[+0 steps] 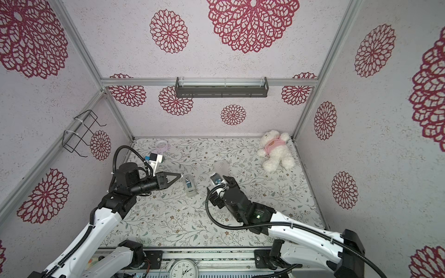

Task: Wrap wine bottles in bubble wrap
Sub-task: Pick up the tape from the center of the board, then adjust the bubble wrap at the center of the board.

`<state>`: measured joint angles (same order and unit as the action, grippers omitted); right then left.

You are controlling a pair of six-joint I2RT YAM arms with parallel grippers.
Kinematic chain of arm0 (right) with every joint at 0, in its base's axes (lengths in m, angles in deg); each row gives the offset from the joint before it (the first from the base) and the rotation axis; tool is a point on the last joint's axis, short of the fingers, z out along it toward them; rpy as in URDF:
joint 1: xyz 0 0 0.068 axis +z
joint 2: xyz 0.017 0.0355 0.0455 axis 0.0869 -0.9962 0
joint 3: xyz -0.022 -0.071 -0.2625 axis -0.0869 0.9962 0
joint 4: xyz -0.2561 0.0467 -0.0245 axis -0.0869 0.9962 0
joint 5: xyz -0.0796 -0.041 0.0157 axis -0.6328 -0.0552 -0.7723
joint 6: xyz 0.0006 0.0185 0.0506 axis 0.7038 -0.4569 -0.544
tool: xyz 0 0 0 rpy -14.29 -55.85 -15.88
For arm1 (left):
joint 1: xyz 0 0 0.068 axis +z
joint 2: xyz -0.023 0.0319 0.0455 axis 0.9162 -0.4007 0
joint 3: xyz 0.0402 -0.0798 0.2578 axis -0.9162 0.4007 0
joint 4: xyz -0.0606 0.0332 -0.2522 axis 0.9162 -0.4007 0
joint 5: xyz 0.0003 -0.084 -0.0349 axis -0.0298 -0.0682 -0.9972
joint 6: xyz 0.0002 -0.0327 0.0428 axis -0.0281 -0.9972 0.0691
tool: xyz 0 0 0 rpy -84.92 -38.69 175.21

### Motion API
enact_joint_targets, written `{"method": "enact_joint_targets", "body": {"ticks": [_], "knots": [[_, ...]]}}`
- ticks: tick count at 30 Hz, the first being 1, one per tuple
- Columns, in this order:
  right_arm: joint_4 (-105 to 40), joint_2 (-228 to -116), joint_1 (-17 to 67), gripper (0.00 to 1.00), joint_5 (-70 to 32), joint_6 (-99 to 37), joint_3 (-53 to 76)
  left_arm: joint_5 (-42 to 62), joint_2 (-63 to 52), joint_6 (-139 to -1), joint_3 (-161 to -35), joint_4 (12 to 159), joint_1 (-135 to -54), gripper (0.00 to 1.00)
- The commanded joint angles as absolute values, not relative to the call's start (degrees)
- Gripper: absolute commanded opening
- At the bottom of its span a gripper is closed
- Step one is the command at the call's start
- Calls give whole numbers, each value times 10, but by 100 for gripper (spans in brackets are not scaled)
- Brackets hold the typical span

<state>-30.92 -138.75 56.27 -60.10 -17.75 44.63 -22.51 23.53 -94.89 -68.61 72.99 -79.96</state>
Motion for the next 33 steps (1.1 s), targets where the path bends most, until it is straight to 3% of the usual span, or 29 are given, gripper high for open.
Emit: {"method": "enact_joint_targets", "body": {"ticks": [1, 5, 8, 13, 25, 33], "knots": [[-278, -1352, 487, 89, -569, -361, 470, -273, 247, -918, -674, 830, -796, 0], [-216, -1367, 379, 92, -467, -476, 485, -296, 260, -919, -659, 902, -797, 0], [-199, -1408, 317, 98, -385, -535, 494, -286, 258, -895, -668, 868, -797, 0], [-302, -1457, 250, 99, -263, -614, 559, -287, 239, -880, -674, 827, -797, 0], [-496, -1609, 213, 99, -129, -672, 581, -278, 210, -879, -662, 832, -797, 0], [-483, -1721, 211, 99, -70, -661, 517, -279, 186, -880, -665, 841, -797, 0]]}}
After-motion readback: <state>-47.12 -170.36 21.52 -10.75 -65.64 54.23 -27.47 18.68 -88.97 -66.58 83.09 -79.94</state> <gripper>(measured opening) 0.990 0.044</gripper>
